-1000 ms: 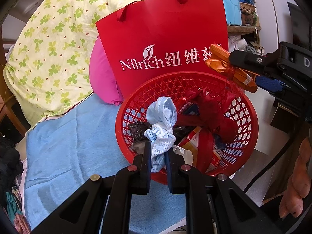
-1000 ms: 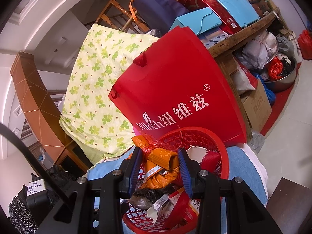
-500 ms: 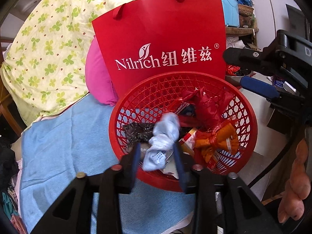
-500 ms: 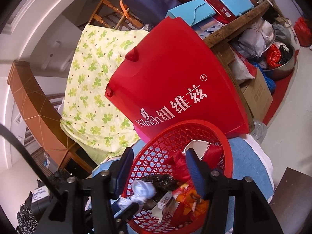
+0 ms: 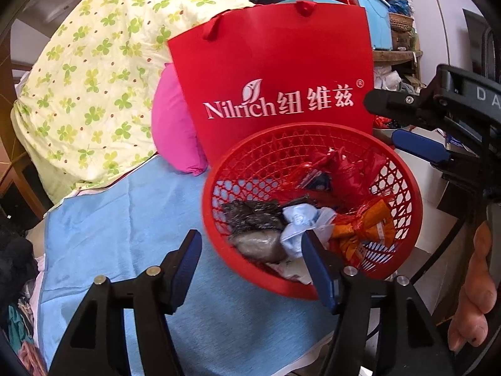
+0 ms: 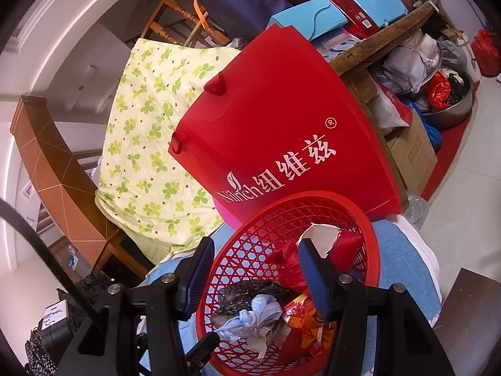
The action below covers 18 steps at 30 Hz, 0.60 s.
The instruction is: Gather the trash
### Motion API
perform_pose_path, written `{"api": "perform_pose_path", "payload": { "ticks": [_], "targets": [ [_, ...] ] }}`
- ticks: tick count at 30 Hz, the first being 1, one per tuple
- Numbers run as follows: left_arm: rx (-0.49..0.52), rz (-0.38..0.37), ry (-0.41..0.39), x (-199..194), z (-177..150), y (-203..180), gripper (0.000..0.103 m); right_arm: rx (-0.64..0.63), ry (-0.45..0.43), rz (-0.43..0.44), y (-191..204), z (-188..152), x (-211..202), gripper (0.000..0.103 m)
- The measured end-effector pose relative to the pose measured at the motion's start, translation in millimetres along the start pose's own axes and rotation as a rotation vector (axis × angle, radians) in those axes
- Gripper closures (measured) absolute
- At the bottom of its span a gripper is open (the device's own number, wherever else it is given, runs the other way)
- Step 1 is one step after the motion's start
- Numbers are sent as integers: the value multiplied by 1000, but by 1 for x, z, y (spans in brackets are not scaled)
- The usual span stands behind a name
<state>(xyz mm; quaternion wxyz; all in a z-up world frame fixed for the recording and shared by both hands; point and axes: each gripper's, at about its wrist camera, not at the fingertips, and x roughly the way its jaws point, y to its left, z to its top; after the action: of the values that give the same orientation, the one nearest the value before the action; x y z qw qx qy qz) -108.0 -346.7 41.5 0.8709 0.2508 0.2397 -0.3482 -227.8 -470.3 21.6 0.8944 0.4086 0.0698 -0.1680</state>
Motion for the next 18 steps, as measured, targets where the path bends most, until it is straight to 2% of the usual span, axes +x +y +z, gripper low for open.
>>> {"api": "perform_pose_path", "payload": {
  "ticks": [11,18],
  "targets": [
    [-79,71,-28,-42,-10,49,26,-168,-48,-67,45,-19,0,43],
    [-143,130,-75,-82,-15,87,18,-269,-95,-75,74,-43,-26,42]
  ]
}}
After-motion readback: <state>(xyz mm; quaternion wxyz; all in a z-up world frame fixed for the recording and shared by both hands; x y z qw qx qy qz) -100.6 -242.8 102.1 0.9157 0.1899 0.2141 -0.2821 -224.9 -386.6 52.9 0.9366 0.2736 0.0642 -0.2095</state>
